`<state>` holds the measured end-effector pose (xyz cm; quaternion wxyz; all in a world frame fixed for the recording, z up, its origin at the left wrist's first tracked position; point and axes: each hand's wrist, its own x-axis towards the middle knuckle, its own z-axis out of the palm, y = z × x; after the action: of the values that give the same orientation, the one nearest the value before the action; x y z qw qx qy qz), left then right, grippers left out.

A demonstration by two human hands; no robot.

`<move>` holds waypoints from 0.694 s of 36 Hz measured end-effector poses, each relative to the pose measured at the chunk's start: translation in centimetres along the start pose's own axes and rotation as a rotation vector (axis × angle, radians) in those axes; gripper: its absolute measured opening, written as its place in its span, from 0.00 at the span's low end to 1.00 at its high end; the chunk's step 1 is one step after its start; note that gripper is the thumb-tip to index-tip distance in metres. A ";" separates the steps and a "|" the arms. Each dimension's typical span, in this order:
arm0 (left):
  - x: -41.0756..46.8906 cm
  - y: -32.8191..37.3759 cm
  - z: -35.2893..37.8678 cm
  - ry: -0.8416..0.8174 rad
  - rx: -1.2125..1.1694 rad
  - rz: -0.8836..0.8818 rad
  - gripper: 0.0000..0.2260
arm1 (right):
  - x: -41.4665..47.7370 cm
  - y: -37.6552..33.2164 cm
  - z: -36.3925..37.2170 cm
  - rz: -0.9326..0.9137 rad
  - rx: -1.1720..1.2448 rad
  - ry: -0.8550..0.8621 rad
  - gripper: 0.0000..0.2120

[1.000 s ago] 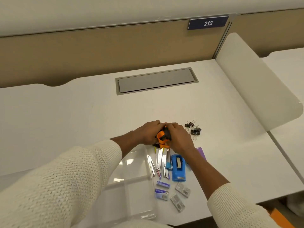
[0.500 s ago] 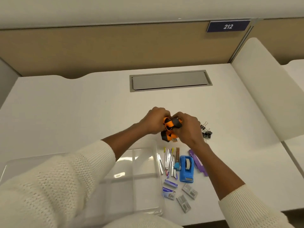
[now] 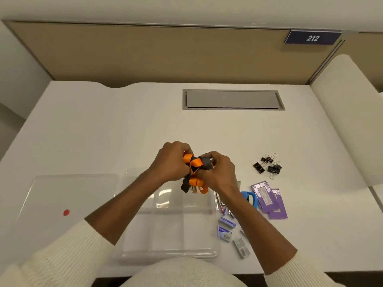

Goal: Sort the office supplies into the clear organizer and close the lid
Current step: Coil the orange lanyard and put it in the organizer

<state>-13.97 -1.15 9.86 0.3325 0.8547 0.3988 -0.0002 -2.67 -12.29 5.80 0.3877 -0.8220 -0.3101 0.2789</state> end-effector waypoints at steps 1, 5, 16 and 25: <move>-0.2 -0.3 0.8 -0.008 -0.006 -0.023 0.14 | -0.2 0.5 0.6 0.034 0.004 -0.007 0.14; -1.0 -0.9 3.9 -0.028 -0.057 -0.085 0.17 | -1.0 2.1 2.0 0.064 -0.071 -0.049 0.18; -2.7 -1.8 6.6 -0.171 0.032 0.026 0.11 | -3.6 3.0 1.4 -0.213 -0.467 -0.116 0.19; -2.9 -2.1 5.6 -0.069 0.249 0.131 0.08 | -3.3 4.7 2.6 -0.288 -0.556 -0.279 0.08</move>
<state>-15.89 -5.37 5.08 0.2367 0.9129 0.3275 -0.0575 -5.21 -15.87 1.32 0.1382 -0.7980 -0.5371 0.2358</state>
